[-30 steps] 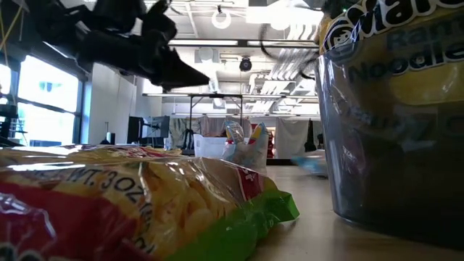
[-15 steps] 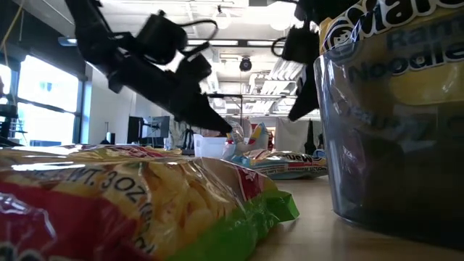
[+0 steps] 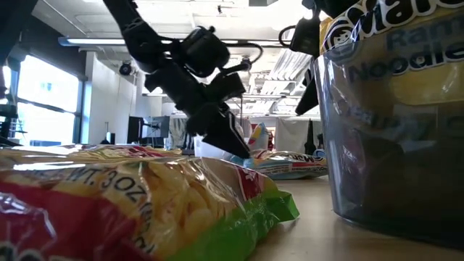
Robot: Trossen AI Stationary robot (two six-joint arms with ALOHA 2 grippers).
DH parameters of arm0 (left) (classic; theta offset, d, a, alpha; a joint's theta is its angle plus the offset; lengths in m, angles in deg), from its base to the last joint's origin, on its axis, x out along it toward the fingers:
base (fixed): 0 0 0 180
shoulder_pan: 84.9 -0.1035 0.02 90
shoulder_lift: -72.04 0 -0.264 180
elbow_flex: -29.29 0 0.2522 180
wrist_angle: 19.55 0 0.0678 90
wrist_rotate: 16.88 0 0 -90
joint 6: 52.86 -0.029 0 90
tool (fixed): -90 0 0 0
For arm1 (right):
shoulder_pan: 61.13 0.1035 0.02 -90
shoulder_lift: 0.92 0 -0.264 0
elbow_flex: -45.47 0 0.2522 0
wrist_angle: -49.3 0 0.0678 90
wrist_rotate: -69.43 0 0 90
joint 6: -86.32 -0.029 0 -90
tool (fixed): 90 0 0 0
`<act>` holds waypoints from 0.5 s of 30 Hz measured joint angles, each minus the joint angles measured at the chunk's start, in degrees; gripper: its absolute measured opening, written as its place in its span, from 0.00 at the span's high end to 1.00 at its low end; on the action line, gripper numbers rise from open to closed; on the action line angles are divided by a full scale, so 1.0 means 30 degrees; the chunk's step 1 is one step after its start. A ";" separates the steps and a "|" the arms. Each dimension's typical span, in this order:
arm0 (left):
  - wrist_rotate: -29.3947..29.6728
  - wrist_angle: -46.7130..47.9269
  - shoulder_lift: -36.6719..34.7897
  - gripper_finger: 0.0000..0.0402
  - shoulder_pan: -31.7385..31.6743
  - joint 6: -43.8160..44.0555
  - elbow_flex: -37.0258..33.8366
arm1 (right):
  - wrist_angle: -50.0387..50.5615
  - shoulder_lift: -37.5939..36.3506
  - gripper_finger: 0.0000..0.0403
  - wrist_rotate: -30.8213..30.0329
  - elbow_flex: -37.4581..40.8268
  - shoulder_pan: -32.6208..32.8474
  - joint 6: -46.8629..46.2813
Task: Sort Maruchan noodles
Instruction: Put the light blue noodle pack into the transparent bin
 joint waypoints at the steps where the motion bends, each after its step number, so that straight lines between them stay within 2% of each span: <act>1: -0.0257 0.0219 0.0224 0.53 0.0000 -0.0277 0.0237 | 0.0001 0.0000 1.00 -0.0001 0.0000 0.0000 0.0007; 4: -0.1008 0.0450 0.0851 0.54 0.0000 -0.0664 0.0848 | 0.0004 0.0000 1.00 -0.0001 0.0000 0.0000 0.0053; 7: -0.1117 0.0721 0.1216 0.60 0.0007 -0.0779 0.1320 | 0.0008 0.0000 1.00 -0.0001 0.0000 0.0000 0.0051; 12: -0.1415 0.1227 0.1306 0.78 -0.0024 -0.0772 0.1367 | 0.0131 -0.0232 1.00 -0.0248 0.0000 0.0000 -0.0397; 15: -0.2393 0.1412 0.1306 0.92 -0.0233 -0.0382 0.1360 | 0.0967 -0.0648 1.00 -0.1873 0.0000 0.0233 -0.0416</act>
